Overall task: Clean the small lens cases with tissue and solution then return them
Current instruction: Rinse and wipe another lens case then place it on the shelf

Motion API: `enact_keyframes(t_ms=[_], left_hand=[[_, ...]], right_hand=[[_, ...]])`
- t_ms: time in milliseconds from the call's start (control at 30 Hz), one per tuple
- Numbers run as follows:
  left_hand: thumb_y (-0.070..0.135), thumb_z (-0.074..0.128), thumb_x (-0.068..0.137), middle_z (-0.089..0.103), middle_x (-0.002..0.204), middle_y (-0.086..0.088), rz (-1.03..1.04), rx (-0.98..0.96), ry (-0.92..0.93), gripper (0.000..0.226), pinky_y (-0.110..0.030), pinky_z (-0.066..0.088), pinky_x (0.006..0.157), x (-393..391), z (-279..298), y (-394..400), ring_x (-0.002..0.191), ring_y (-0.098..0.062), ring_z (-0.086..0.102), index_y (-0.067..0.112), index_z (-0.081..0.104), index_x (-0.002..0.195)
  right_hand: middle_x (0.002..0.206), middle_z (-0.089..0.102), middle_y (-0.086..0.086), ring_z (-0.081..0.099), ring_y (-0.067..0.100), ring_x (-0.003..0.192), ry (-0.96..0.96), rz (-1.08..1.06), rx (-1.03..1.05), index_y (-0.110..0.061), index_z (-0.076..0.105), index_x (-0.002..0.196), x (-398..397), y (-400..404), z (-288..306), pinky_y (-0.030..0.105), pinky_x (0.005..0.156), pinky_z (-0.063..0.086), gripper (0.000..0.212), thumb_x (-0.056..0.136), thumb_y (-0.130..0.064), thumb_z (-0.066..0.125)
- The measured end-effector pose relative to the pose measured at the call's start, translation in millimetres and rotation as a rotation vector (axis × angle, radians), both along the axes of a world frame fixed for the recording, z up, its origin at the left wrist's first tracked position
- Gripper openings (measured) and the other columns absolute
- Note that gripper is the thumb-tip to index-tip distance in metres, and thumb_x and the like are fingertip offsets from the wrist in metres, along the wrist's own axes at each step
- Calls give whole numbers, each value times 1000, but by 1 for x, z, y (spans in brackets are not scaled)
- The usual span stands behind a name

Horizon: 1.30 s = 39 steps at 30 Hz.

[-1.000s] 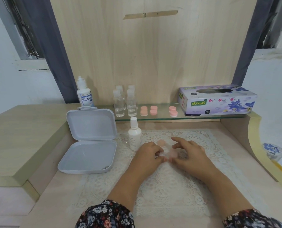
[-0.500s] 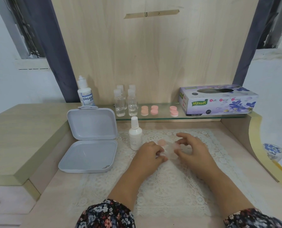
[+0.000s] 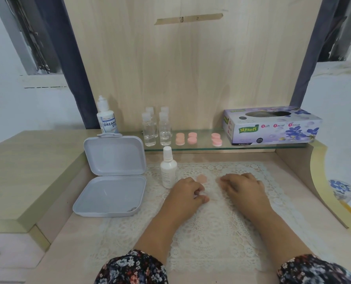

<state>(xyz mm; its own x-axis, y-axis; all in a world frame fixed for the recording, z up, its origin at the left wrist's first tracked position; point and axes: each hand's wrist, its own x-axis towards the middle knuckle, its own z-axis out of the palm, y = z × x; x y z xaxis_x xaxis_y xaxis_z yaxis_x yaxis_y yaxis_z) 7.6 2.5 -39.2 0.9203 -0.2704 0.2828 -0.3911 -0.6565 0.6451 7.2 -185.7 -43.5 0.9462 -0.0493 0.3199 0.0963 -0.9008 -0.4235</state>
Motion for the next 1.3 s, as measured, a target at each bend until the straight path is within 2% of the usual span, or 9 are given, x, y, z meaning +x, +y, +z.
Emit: enact_keyframes(t_ms=[67, 167, 333, 433, 500, 600, 733, 1067, 1300], left_hand=[[29, 68, 86, 51, 96, 8, -2, 0, 3, 30, -13, 35, 76, -1, 1, -1, 87, -5, 47, 15, 66, 113], [28, 69, 86, 51, 96, 7, -4, -4, 14, 30, -15, 36, 77, 0, 1, -1, 87, -5, 47, 15, 66, 113], [29, 68, 86, 54, 98, 5, -8, -4, 23, 30, -17, 39, 80, -1, 1, -1, 92, -9, 50, 15, 66, 113], [28, 68, 86, 53, 97, 5, -8, -9, 20, 31, -15, 37, 78, -1, 1, -1, 90, -8, 49, 14, 66, 113], [29, 69, 85, 52, 97, 6, -7, -13, 19, 31, -14, 37, 76, -1, 1, 0, 90, -8, 49, 15, 66, 113], [30, 69, 85, 52, 98, 6, -6, -18, 12, 32, -10, 34, 73, -1, 1, 1, 89, -5, 48, 16, 66, 114], [31, 69, 85, 52, 97, 8, -1, -21, 5, 33, -13, 36, 76, -2, 1, 2, 87, -4, 47, 16, 66, 114], [29, 72, 82, 52, 98, 6, -9, -12, 32, 44, -23, 42, 89, -2, 1, 5, 96, -11, 50, 15, 62, 122], [25, 71, 84, 54, 97, 5, 15, -45, 25, 31, -16, 40, 81, -5, 3, 5, 89, -8, 50, 15, 67, 113]], right_hand=[[126, 58, -21, 42, 13, 115, 1, 6, -56, -40, 61, 122, 1, -1, -1, 31, 84, 23, 28, 99, -41, 45], [132, 55, -15, 41, 16, 123, 0, -12, -45, -36, 59, 126, 0, 0, 1, 34, 93, 26, 30, 100, -37, 43], [131, 58, -6, 41, 20, 125, 1, -72, -6, -32, 57, 129, 1, -3, 12, 38, 101, 29, 34, 96, -32, 51], [126, 61, -8, 42, 19, 123, 7, -4, -20, -36, 62, 122, 9, -4, 21, 39, 102, 32, 30, 94, -31, 55], [124, 60, -11, 42, 17, 122, 7, 87, -92, -40, 63, 119, 16, 0, 27, 37, 99, 31, 29, 95, -27, 53], [129, 53, -12, 37, 14, 123, 72, 222, -249, -47, 58, 124, 21, 8, 31, 34, 91, 27, 42, 98, -18, 43], [134, 45, -11, 34, 15, 125, 109, 244, -392, -52, 50, 129, 24, 14, 32, 34, 93, 26, 52, 96, -13, 40], [130, 47, -12, 36, 14, 122, 91, 179, -289, -50, 53, 128, 21, 5, 21, 32, 92, 27, 49, 99, -14, 37], [127, 56, -12, 39, 13, 121, 65, 164, -158, -39, 59, 125, 12, 9, 20, 31, 91, 27, 44, 98, -11, 40]])
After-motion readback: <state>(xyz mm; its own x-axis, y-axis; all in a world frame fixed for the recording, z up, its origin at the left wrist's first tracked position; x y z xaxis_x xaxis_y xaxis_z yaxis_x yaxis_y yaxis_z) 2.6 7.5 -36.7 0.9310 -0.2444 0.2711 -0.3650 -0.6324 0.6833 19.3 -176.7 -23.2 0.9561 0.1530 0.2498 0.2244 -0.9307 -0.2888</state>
